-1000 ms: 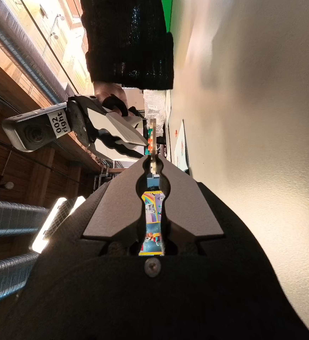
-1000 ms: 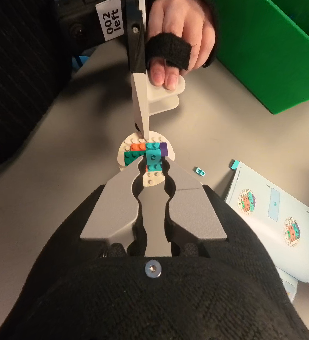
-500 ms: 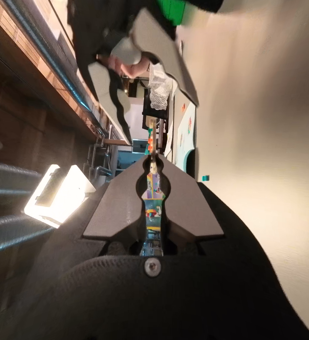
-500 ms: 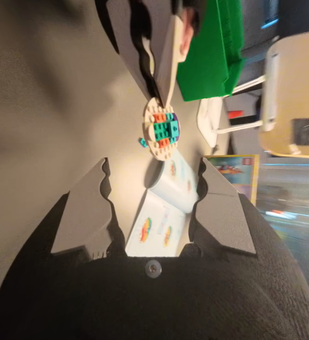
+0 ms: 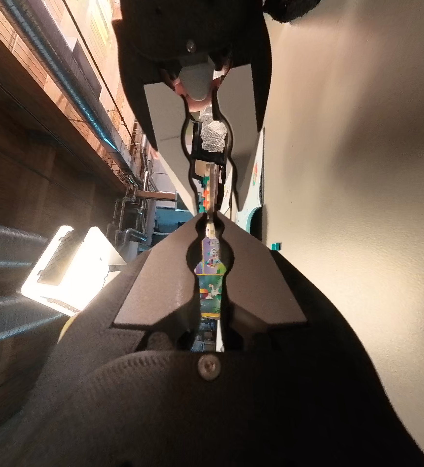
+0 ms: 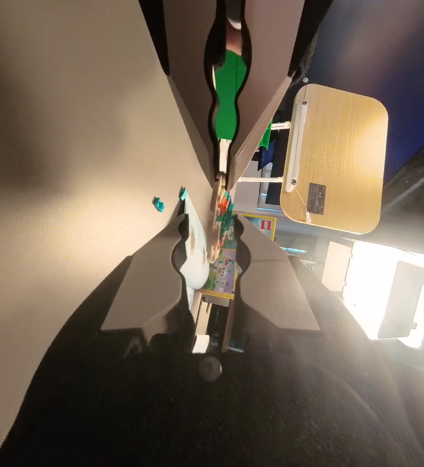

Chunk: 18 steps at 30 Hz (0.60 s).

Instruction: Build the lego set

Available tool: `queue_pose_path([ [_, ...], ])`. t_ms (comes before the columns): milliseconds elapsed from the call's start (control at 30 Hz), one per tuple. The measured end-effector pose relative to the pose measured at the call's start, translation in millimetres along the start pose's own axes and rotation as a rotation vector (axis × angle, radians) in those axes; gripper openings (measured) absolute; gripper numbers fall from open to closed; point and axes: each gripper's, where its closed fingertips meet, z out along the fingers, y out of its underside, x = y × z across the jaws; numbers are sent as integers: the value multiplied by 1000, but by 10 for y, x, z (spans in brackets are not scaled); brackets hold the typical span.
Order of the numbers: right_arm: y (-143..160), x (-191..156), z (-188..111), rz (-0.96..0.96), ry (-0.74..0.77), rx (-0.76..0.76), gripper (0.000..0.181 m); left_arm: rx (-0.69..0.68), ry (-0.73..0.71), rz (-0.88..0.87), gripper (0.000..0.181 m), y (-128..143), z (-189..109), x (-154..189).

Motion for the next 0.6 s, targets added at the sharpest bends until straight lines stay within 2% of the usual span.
queue_pose_path([
  [200, -2, -12, 23, -6, 31, -28, 26, -4, 28, -9, 4, -7, 11, 49],
  [300, 10, -22, 31, -51, 53, -54, 15, -1, 52, -15, 4, -22, 15, 90],
  [600, 18, -154, 58, -27, 11, -70, 9, 0, 120, 17, 5, -38, 28, 233],
])
